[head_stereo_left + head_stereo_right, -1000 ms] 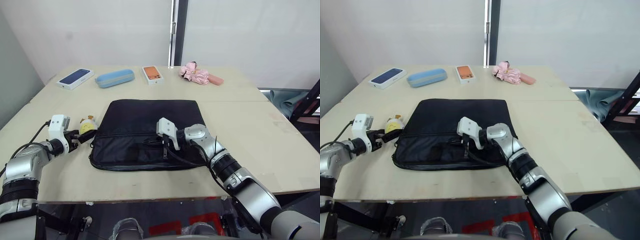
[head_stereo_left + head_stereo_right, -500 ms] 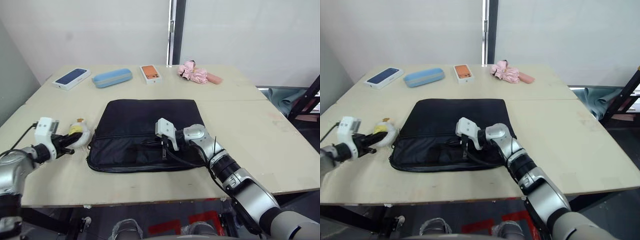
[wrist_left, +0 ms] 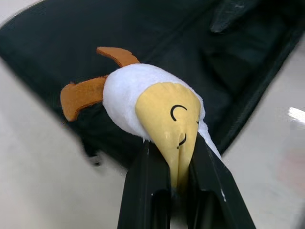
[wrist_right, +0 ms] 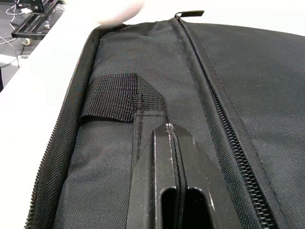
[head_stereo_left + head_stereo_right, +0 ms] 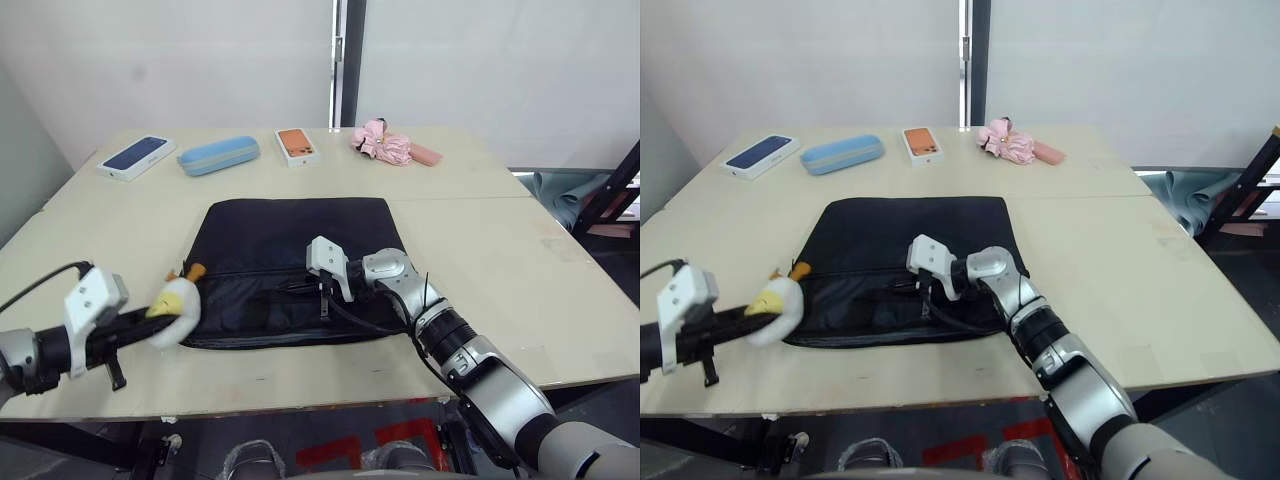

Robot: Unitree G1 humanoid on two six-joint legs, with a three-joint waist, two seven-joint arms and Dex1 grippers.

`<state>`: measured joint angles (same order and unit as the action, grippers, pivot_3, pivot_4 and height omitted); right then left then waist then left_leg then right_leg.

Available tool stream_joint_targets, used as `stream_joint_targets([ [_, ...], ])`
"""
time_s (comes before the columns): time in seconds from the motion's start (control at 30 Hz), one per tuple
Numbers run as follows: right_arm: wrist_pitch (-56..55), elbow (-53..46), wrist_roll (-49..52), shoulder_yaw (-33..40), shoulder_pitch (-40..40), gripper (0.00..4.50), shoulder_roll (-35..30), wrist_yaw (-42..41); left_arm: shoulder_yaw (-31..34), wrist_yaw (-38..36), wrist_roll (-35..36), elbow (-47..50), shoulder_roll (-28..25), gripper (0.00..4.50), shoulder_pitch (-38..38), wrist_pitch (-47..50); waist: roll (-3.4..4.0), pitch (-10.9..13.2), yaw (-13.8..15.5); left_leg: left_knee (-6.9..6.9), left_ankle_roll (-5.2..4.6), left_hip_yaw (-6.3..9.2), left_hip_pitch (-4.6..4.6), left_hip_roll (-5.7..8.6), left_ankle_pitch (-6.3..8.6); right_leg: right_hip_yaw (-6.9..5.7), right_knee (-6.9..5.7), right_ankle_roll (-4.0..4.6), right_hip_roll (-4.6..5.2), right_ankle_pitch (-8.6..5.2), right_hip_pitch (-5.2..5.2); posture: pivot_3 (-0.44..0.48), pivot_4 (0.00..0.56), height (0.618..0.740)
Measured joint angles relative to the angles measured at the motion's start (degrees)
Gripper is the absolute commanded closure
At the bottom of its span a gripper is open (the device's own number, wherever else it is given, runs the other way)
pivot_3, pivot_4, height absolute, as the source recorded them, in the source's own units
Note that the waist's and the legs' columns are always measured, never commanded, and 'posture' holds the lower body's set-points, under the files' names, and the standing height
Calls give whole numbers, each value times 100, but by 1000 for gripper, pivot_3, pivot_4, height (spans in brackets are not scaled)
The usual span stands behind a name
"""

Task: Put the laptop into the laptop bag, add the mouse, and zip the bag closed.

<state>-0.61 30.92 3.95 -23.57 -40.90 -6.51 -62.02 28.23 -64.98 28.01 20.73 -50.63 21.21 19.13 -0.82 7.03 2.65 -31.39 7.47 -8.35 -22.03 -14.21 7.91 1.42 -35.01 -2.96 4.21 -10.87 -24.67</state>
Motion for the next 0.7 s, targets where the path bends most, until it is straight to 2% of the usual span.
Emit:
stream_joint_targets([
  [0.13,46,1,0,-2,-4,4500,58,-7,-653,-400,-350,241,-79,4442,394,-469,-1,-1,-32,3,1,-4,-4,-2,1,10,0,-1,-7,-1,-13,0,150,740],
  [0.23,72,14,-1,-3,-18,4500,61,-16,-1042,-549,-618,268,-139,4442,347,-833,0,-1,-31,6,1,-8,-3,-2,1,12,0,-1,-8,-1,-14,0,150,740],
  [0.37,137,25,-1,6,-35,4500,70,-11,-1687,-530,-798,283,-121,4442,-188,-991,1,-1,-26,6,2,-12,1,-1,1,14,-8,1,-7,0,-15,0,150,740],
  [0.5,236,8,0,4,-49,4500,87,-17,-2467,-310,-791,546,148,4442,-1003,-657,4,-4,-32,5,4,-18,3,0,-1,17,-13,5,-8,3,-15,0,150,740],
  [0.7,298,14,0,4,-67,4500,133,-15,-3176,-238,-808,653,298,4442,-1430,-489,-1,-11,-42,4,7,-22,3,0,-3,21,-13,9,-26,0,-16,0,150,740],
])
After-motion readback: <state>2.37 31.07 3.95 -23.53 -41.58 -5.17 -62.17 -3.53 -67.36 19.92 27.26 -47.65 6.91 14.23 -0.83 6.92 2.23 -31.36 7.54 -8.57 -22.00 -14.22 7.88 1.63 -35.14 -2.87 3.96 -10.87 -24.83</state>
